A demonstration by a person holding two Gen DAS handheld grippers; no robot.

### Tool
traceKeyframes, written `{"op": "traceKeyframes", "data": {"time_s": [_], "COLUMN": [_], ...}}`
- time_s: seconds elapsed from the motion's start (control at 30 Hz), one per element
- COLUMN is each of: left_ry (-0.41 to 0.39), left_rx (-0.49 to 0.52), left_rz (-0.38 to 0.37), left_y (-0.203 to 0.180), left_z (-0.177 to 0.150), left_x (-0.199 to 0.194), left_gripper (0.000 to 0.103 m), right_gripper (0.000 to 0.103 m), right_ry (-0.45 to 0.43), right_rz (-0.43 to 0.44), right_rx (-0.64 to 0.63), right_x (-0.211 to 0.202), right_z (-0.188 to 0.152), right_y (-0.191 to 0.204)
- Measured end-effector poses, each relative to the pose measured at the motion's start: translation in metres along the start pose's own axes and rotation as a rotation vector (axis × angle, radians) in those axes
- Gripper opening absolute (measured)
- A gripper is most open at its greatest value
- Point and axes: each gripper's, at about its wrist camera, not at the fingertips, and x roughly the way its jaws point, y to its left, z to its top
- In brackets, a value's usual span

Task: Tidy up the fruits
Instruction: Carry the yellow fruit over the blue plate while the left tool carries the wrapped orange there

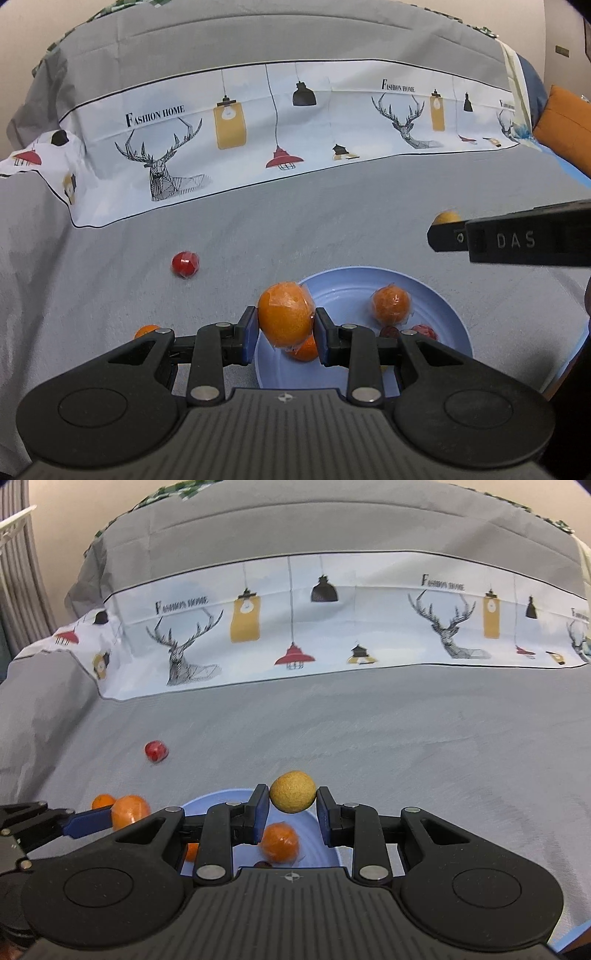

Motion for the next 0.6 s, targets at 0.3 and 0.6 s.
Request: {"op": "traceKeyframes", "data": {"time_s": [0.3, 0.6], "left_ry": [0.016, 0.026], "left_rx": [0.011, 0.023], "left_rz": [0.000, -0.001], "left_y": [-0.003, -0.004], "left_z": [0.000, -0.001], "left_x": [0.007, 0.012], "left_gripper": [0.035, 0.035], "right_gripper": [0.029, 0.029], "right_ry": [0.022, 0.029], "right_rz": [0.022, 0.022], "right_rx": [-0.024, -0.024], "right_x": [0.005, 0.007], "right_z": [-0.002, -0.003], "right_y": [0.006, 0.008]}}
